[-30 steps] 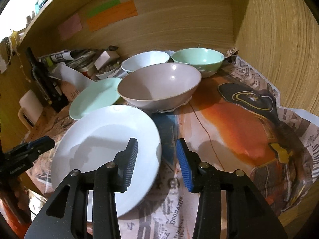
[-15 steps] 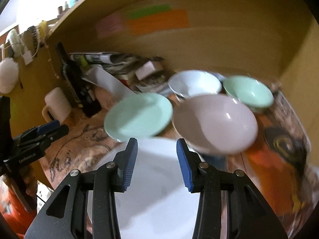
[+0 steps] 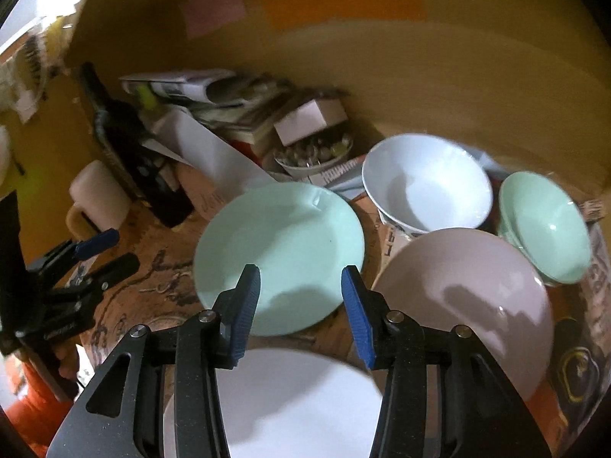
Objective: Organize plates and bowls
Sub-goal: 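Move both grippers to the mint green plate's rim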
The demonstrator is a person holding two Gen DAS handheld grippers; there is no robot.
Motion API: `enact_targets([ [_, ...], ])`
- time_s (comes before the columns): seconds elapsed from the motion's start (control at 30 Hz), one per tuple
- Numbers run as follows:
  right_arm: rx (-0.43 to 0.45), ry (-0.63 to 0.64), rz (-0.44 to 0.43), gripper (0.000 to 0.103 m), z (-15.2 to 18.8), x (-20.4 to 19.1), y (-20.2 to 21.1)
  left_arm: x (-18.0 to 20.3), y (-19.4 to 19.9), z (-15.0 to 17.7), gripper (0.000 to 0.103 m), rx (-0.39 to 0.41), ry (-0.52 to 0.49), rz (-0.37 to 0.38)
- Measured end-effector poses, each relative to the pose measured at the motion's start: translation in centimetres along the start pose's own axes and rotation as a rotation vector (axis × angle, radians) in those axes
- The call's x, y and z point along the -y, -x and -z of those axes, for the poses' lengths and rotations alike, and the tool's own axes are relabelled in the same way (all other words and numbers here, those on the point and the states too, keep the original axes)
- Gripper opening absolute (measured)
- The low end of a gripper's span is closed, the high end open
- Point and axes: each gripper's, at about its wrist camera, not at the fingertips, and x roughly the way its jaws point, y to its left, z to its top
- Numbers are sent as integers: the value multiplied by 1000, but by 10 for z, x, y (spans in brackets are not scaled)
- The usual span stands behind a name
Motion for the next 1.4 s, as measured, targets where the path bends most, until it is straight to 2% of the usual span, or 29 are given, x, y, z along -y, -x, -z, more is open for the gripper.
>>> enact_targets([
  [0.27, -164, 3, 17, 41, -37, 12, -50, -10, -35, -4, 67, -113, 28, 70],
  [0.53, -296, 13, 72, 41, -47, 15, -85, -17, -56, -7, 67, -183, 43, 110],
  [0.8, -360, 23, 111, 42, -46, 17, -101, -20, -64, -9, 67, -196, 54, 126],
  [1.03, -404, 72, 169, 57, -48, 6, -117, -20, -72, -10, 67, -207, 54, 123],
  [1.13, -402, 53, 158, 59, -49, 2, -119, -21, -73, -11, 67, -207, 63, 127],
  [1.23, -388, 38, 129, 56, -49, 1, -114, -22, -74, -11, 66, -212, 62, 128],
  [1.33, -393, 47, 100, 46, -46, -1, -107, -23, -75, -10, 58, -214, 61, 123],
  [1.4, -397, 61, 82, 43, -41, -6, -101, -26, -78, -8, 45, -231, 70, 129],
])
